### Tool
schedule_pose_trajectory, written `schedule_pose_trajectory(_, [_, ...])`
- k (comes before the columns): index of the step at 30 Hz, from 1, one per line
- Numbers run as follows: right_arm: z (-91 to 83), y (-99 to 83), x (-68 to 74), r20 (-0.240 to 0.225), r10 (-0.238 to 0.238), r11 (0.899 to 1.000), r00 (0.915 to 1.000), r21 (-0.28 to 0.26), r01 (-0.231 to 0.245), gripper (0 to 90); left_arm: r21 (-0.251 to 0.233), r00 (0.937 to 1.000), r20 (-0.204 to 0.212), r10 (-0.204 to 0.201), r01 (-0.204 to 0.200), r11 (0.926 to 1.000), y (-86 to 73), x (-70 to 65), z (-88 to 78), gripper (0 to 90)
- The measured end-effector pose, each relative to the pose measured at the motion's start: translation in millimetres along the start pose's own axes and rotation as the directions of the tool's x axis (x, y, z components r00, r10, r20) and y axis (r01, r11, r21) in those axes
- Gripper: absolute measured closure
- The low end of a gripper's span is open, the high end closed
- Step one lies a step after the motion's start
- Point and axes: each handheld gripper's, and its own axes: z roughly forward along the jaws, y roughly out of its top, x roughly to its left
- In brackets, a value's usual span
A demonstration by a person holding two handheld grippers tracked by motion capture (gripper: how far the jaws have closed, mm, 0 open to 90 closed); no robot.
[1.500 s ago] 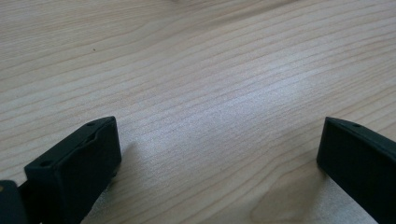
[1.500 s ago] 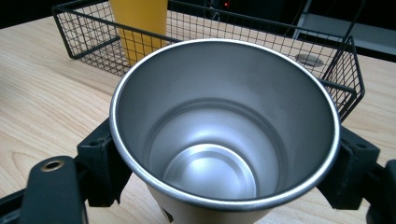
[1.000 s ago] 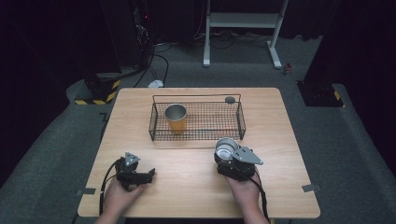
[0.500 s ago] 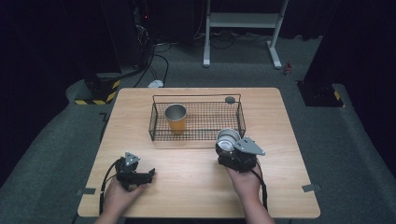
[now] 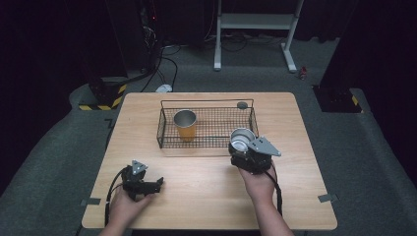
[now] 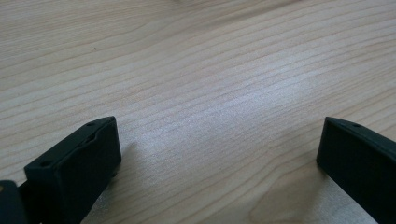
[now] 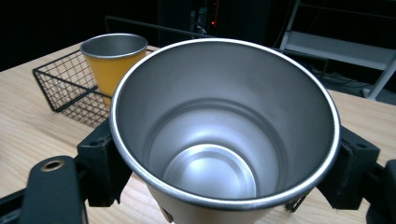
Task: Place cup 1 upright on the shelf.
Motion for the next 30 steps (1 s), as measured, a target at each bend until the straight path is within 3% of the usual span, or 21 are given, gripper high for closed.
schedule_pose_trajectory(10, [2.3, 6.3, -7.4, 0.028, 0.007, 1.000, 0.9996, -0.024, -0.007, 18.1, 0.000, 1.0000, 0.000, 0.000, 0.000, 1.0000, 0.0, 0.0, 0.0, 0.1])
schedule_pose_trajectory(30, [13.2, 17.1, -12.1, 0.041, 0.006, 1.000, 0.9992, -0.028, -0.005, 18.2, 0.001, 1.0000, -0.003, -0.001, 0.001, 1.0000, 0.4, -0.3, 0.2, 0.1])
